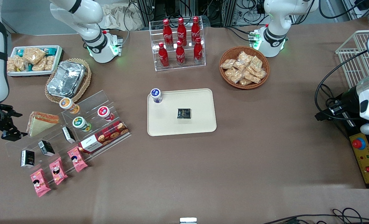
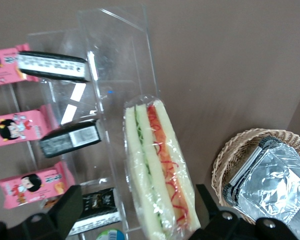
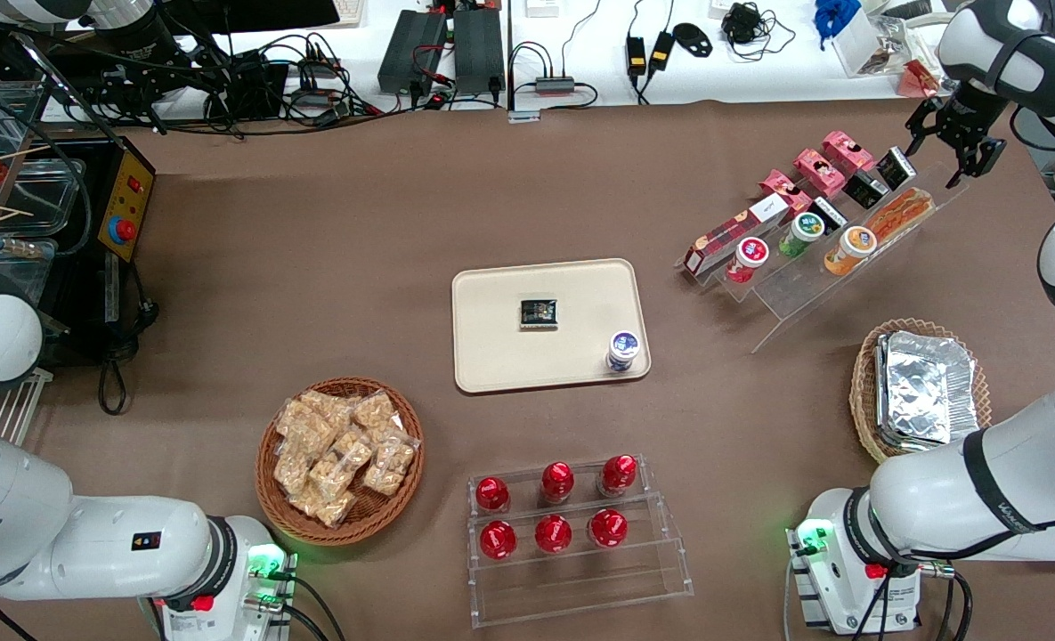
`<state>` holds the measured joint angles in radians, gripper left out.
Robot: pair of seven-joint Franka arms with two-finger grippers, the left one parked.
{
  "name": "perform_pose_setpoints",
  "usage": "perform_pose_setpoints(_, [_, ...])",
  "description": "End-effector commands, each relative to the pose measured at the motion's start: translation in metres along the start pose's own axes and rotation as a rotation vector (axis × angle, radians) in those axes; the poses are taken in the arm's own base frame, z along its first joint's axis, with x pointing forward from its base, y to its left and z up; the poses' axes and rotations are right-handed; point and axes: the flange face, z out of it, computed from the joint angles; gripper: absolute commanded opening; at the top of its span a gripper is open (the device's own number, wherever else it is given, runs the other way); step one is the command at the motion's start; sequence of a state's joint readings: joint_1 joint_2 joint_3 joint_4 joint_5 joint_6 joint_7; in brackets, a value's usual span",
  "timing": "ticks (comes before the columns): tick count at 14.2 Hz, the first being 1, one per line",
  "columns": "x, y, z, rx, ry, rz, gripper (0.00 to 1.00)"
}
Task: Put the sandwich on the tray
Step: 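Lower the right gripper and close it on the wrapped sandwich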
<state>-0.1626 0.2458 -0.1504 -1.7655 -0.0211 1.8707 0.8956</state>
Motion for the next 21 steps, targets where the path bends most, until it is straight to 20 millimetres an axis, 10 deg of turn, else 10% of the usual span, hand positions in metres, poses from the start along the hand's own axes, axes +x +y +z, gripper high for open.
perform_pose_setpoints(1, [-0.010, 0.017, 0.007, 0.035, -0.012, 0.030, 1.00])
perform_pose_setpoints(13, [-0.016, 0.030, 0.056, 0.102, 0.002, 0.096, 0.94])
perform_pose_setpoints(21, [-0.015, 0.029, 0.051, 0.111, 0.011, 0.063, 0.26])
